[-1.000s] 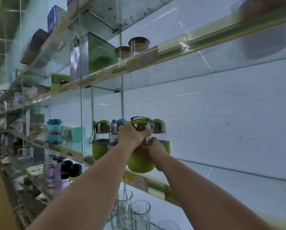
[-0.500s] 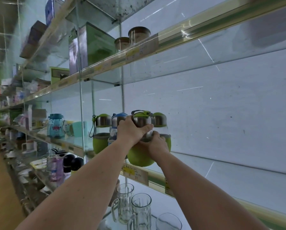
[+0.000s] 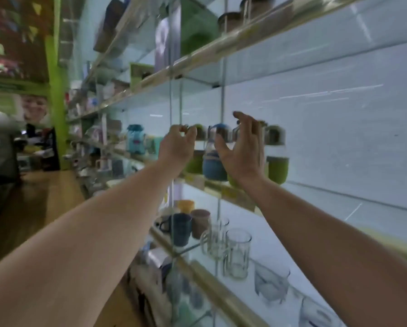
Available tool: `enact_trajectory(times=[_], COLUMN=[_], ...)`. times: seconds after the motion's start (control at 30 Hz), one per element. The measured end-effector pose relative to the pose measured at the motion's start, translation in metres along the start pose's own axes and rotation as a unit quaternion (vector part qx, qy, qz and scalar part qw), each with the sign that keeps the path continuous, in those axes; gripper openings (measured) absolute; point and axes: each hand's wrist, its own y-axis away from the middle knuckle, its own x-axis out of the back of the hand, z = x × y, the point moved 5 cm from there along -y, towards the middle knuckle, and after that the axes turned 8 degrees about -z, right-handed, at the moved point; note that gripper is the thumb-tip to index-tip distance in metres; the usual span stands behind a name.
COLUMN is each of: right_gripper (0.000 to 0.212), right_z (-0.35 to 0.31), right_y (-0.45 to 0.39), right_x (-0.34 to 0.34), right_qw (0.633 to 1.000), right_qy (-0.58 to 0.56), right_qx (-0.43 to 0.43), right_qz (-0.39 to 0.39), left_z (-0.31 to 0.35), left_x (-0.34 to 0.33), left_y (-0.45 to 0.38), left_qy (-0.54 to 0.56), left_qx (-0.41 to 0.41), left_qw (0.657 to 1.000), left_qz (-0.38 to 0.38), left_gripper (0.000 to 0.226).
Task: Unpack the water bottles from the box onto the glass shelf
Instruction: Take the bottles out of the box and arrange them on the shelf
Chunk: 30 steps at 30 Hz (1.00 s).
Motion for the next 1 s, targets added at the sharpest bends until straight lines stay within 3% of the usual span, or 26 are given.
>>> enact_trajectory(times=[0.1,0.2,0.33,0.43,0.67,1.0], right_gripper=[0.048,0.047,0.058,0.062,0.067,0.065], right_z=[-0.022,-0.006,0.042,0.074,0.118,0.170], right_y=[0.029,0.082,0.188,0.273,0.428,0.550], right_x=[-0.052,-0.117,-0.193,-0.223,-0.254,-0.261], right_qw=[0.988,0.952,0.866,0.795,0.679,0.608], right_qy=[-0.040,-0.072,-0.058,-0.044,-0.031,-0.032], right_qx=[0.017,-0.057,-0.202,-0.291,-0.410,-0.481], right_qz=[-0.147,-0.294,-0.453,-0.530,-0.608,-0.630], left_z=[-0.051,-0.122,-0.222,-0.289,-0.394,-0.476], left_x=[0.020,0.029,0.022,0.005,-0.052,-0.135], left_y=[0.012,0.043,0.117,0.175,0.287,0.396], left_qy=[-0.032,-0.074,-0.062,-0.049,-0.011,-0.001], left_qx=[0.055,0.137,0.274,0.365,0.502,0.582], left_qw=[0.998,0.984,0.952,0.919,0.842,0.776], left_qz=[-0.030,-0.084,-0.121,-0.143,-0.197,-0.244], left_gripper=[0.045,0.039,0.039,0.043,0.041,0.037])
